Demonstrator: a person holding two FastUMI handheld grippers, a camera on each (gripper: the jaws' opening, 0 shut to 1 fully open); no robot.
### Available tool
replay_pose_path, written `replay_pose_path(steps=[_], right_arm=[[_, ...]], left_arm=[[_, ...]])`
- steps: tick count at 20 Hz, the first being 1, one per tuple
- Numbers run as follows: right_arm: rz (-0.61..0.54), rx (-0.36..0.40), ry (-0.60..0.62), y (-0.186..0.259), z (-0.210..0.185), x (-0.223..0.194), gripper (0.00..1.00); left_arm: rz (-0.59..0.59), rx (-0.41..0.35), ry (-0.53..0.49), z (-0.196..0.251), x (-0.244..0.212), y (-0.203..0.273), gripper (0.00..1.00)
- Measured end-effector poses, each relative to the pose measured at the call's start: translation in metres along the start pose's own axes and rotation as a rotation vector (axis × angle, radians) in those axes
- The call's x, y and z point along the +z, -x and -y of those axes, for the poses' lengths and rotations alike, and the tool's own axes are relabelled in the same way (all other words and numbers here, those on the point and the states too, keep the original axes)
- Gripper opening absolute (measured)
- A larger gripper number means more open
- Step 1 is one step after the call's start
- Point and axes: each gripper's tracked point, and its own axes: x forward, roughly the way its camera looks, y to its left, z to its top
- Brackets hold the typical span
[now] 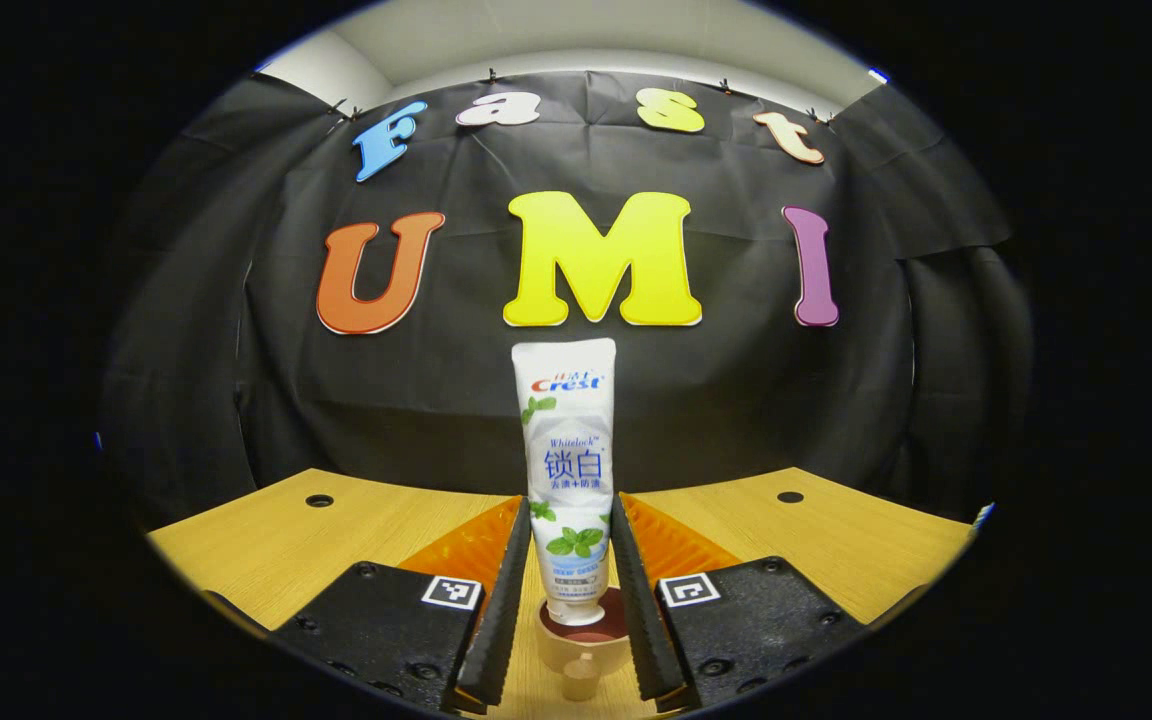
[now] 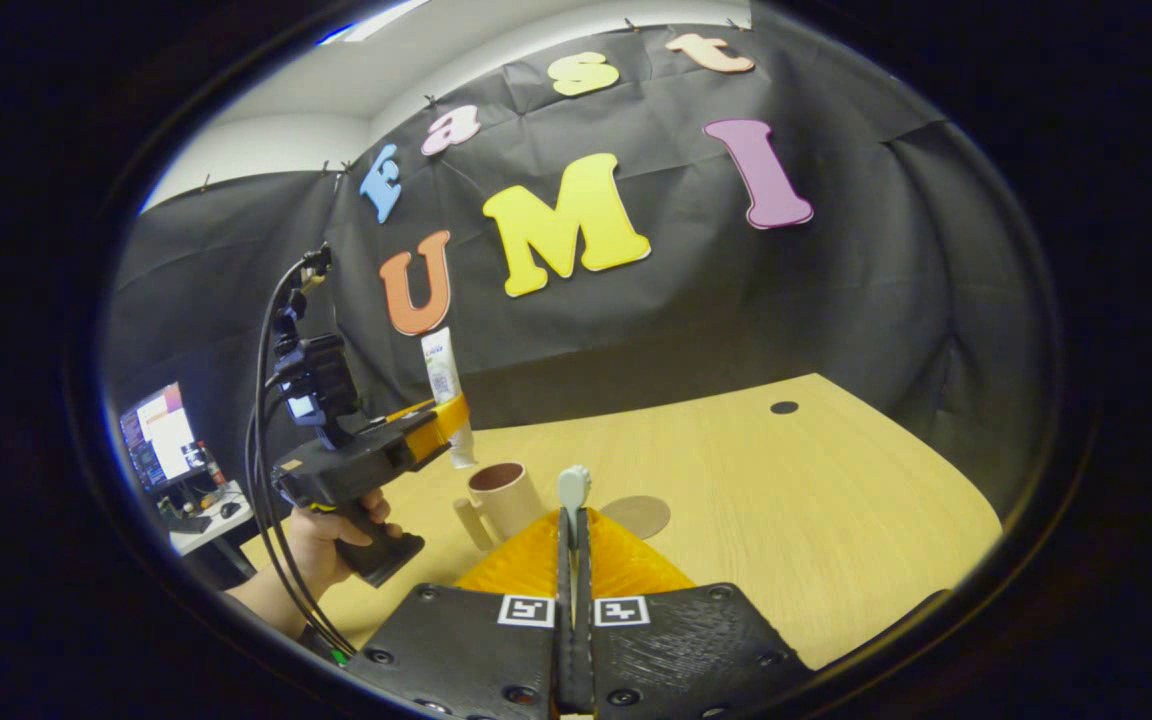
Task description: Put the toothbrush and toothpaste on the desktop into the cup, then pick up the cup and place it on the coaster on the desktop.
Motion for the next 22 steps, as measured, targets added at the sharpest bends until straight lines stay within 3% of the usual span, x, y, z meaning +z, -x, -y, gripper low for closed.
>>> replay_pose_path(steps=[3, 6, 7, 9, 16, 22], right_arm=[[-0.016, 0.004, -0.01, -0.002, 0.0, -0.004, 0.0], [-0.022, 0.012, -0.002, -0.004, -0.001, -0.004, 0.0], [-0.025, 0.02, 0.001, -0.006, -0.003, -0.003, 0.0], [-0.026, 0.036, 0.014, -0.014, -0.01, 0.002, 0.0], [0.056, 0.143, 0.137, -0.052, -0.065, 0.054, 0.0], [0.134, 0.237, 0.172, -0.104, -0.122, 0.105, 0.0]], left_arm=[[0.054, 0.008, 0.003, -0.005, 0.016, -0.002, 0.49], [0.036, 0.006, 0.011, -0.01, 0.013, 0.003, 0.48], [0.021, -0.004, 0.009, -0.008, 0.009, 0.004, 0.55], [0.013, 0.011, 0.005, -0.016, 0.009, 0.012, 1.0], [0.035, 0.06, 0.006, -0.051, 0.016, 0.036, 1.0], [0.044, 0.087, 0.021, -0.081, 0.015, 0.052, 1.0]])
